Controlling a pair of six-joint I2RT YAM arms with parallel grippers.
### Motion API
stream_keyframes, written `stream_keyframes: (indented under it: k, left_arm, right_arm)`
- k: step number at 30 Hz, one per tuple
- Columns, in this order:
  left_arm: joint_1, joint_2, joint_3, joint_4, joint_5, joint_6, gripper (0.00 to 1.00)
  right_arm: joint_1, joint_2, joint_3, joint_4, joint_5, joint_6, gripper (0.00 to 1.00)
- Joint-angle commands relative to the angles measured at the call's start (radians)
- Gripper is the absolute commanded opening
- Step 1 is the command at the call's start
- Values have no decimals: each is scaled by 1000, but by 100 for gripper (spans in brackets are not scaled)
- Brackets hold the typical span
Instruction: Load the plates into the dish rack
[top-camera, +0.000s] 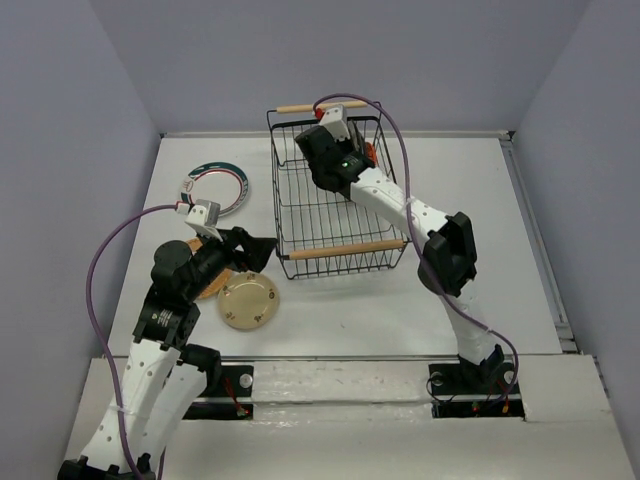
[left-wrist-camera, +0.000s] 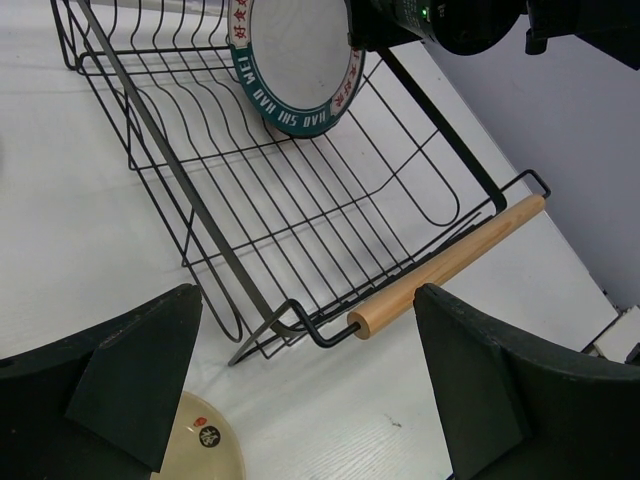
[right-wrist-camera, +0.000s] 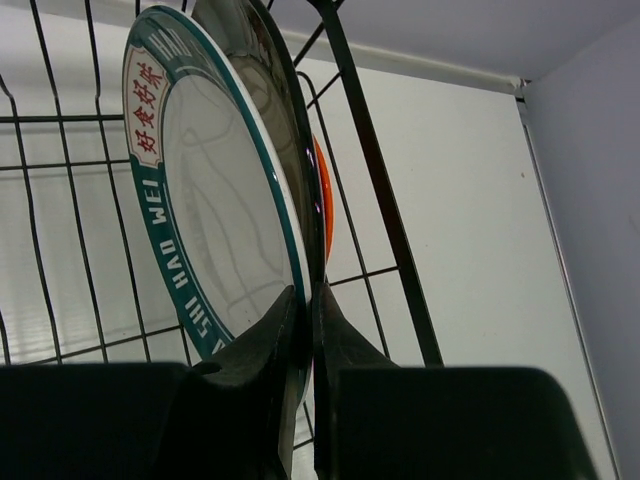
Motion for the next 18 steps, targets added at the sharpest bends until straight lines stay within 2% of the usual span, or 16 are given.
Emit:
stream_keyframes:
  k: [1, 8, 13, 18]
  left_arm:
    - [3, -5, 40, 32, 18, 11, 98]
    - [3, 6, 40, 35, 29, 11, 98]
    - [5, 12, 40, 38, 31, 11, 98]
    - [3, 23, 39, 39, 32, 10, 98]
  right_arm:
    - [-21, 49, 90, -51, -31, 102, 7]
    - [-52, 90, 149, -89, -100, 148, 7]
    - [-61, 143, 222, -126, -115, 155, 7]
    - [-61, 187, 224, -142, -95, 158, 7]
